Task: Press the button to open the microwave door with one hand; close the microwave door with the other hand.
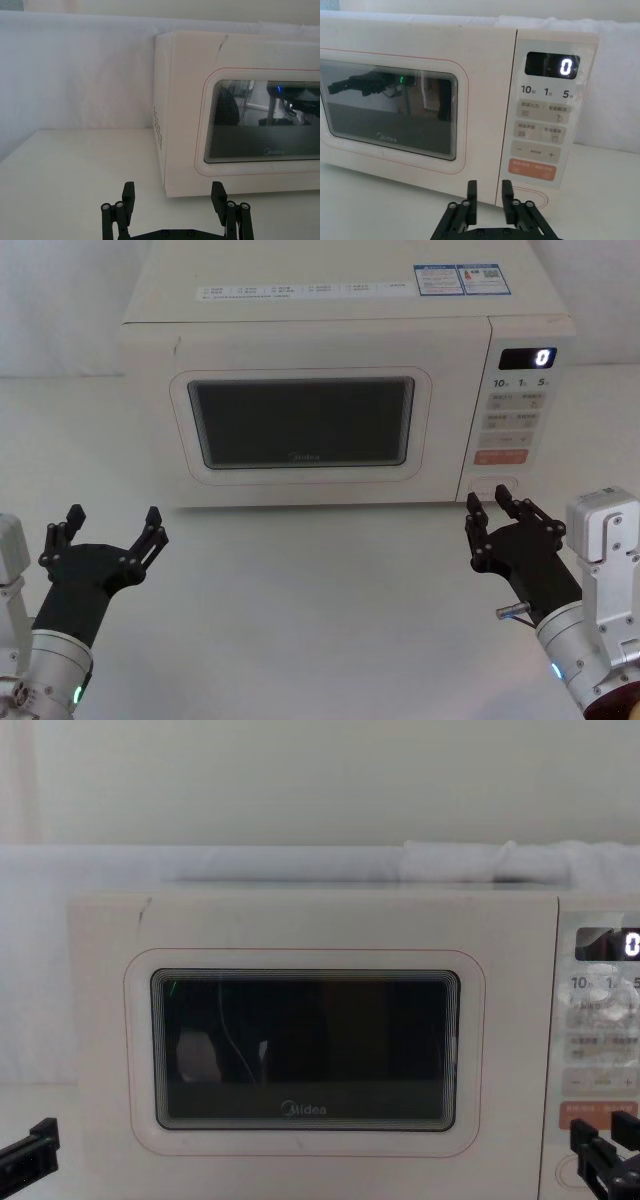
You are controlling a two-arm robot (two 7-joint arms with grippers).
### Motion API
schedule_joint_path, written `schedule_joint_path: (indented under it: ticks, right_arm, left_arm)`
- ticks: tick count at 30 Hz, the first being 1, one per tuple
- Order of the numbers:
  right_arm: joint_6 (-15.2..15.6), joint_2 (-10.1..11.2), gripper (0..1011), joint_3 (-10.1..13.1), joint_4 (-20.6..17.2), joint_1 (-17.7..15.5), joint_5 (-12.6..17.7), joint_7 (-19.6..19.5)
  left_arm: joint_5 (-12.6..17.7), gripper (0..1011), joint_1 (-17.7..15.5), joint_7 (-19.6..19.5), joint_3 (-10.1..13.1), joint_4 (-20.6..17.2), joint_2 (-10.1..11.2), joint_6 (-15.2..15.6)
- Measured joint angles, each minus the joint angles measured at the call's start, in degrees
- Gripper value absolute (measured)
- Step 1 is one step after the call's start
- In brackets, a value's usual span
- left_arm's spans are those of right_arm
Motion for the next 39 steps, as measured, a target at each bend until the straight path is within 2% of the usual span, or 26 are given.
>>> schedule_joint_path:
  ticks: [1, 2, 7, 8, 9, 13, 39]
  right_arm:
    - [0.0, 0.0, 308, 0.0, 0.0, 0.0, 0.0, 0.0]
    - [0.0, 0.0, 308, 0.0, 0.0, 0.0, 0.0, 0.0]
    - [0.0, 0.0, 130, 0.0, 0.0, 0.0, 0.0, 0.0]
    - [0.0, 0.0, 130, 0.0, 0.0, 0.0, 0.0, 0.0]
    - [0.0, 0.0, 78, 0.0, 0.0, 0.0, 0.0, 0.0]
    - [0.0, 0.0, 0, 0.0, 0.0, 0.0, 0.0, 0.0]
    - [0.0, 0.0, 0, 0.0, 0.0, 0.0, 0.0, 0.0]
  left_arm:
    - [0.0, 1001, 0.0, 0.0, 0.0, 0.0, 0.0, 0.0]
    - [0.0, 1001, 0.0, 0.0, 0.0, 0.0, 0.0, 0.0]
    - [0.0, 1001, 0.0, 0.0, 0.0, 0.0, 0.0, 0.0]
    - [0.0, 1001, 0.0, 0.0, 0.0, 0.0, 0.0, 0.0]
    - [0.0, 1001, 0.0, 0.0, 0.0, 0.0, 0.0, 0.0]
    - [0.0, 1001, 0.0, 0.0, 0.0, 0.0, 0.0, 0.0]
    - [0.0, 1001, 0.0, 0.0, 0.0, 0.0, 0.0, 0.0]
